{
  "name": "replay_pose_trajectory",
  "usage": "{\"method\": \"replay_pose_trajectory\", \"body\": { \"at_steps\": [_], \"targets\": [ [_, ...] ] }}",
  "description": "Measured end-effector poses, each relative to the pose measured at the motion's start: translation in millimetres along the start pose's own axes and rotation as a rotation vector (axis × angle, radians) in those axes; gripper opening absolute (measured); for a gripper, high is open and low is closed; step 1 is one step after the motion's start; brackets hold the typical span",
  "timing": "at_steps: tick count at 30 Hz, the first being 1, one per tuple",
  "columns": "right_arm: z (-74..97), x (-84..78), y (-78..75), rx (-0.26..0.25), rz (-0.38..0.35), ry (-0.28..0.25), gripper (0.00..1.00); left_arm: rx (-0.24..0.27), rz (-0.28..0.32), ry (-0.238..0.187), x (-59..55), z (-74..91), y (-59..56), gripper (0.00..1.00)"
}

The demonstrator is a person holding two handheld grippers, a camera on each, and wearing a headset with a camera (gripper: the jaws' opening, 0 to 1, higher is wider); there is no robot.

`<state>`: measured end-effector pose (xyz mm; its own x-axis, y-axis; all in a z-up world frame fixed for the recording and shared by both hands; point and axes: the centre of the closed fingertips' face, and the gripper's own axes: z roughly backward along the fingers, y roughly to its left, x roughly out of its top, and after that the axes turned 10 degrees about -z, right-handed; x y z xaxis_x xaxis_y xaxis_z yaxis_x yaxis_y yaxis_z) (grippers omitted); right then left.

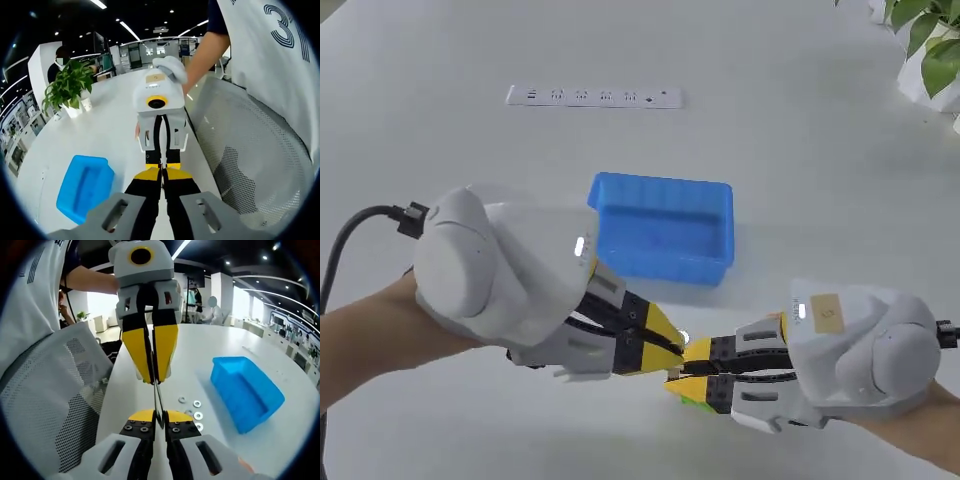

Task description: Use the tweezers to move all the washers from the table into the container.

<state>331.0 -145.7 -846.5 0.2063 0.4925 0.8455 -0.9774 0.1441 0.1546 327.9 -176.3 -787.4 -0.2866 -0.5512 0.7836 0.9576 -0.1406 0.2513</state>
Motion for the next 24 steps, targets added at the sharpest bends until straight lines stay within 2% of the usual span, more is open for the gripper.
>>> {"method": "replay_pose_trajectory", "body": {
  "at_steps": [3, 6, 24],
  "targets": [
    [-1.3, 1.5, 0.5, 0.001, 0.008, 0.003, 0.08, 0.009, 0.007, -0.008, 3.0, -2.1, 0.0, 0.06],
    [-5.0, -1.9, 0.9, 0.006, 0.019, 0.024, 0.08, 0.012, 0.003, 0.002, -0.1, -3.7, -1.5, 0.06],
    [-10.3, 0.7, -1.5, -0.001, 0.053, 0.082, 0.1, 0.045, 0.045, -0.017, -6.5, 7.7, 0.4, 0.06]
  ]
}}
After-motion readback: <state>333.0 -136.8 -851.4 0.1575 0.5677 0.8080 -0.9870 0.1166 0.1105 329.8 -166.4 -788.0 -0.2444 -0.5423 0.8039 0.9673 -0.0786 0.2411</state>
